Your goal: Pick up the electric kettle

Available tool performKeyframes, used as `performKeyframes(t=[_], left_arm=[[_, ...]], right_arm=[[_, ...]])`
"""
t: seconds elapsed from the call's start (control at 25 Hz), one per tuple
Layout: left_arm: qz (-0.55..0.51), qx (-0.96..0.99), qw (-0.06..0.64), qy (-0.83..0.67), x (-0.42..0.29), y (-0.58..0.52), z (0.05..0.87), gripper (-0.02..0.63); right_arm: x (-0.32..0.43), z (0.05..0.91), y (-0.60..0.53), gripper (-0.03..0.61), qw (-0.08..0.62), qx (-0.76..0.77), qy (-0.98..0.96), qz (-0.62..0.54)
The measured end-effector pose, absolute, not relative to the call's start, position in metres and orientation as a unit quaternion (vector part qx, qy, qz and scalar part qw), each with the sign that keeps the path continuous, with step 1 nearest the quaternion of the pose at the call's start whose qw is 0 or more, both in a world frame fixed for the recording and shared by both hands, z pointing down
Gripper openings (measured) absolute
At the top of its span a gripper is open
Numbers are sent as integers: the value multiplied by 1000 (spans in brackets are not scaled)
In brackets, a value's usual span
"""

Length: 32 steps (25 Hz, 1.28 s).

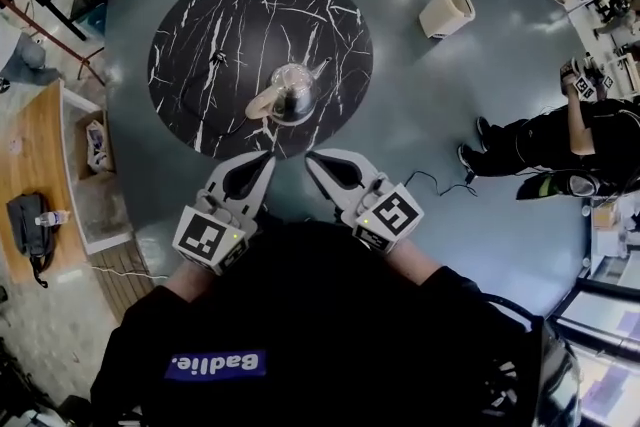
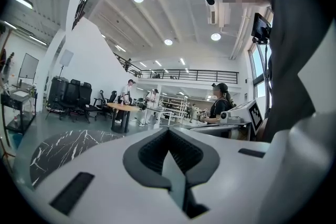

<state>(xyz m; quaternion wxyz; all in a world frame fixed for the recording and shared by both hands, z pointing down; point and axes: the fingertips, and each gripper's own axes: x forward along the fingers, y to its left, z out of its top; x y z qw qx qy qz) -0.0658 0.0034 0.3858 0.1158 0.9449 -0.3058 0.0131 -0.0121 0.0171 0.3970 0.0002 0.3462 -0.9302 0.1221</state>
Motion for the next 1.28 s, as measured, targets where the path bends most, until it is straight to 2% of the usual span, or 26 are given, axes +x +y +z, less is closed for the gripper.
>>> performKeyframes(t=[0.6, 1.28], left_arm=[[3, 947, 130, -295, -102, -72, 396, -8], [53, 904, 118, -407, -79, -105, 425, -8]], right_arm=[[-37, 399, -52, -6, 10, 388, -913, 127], [34, 418, -95, -6, 8, 345, -926, 155]])
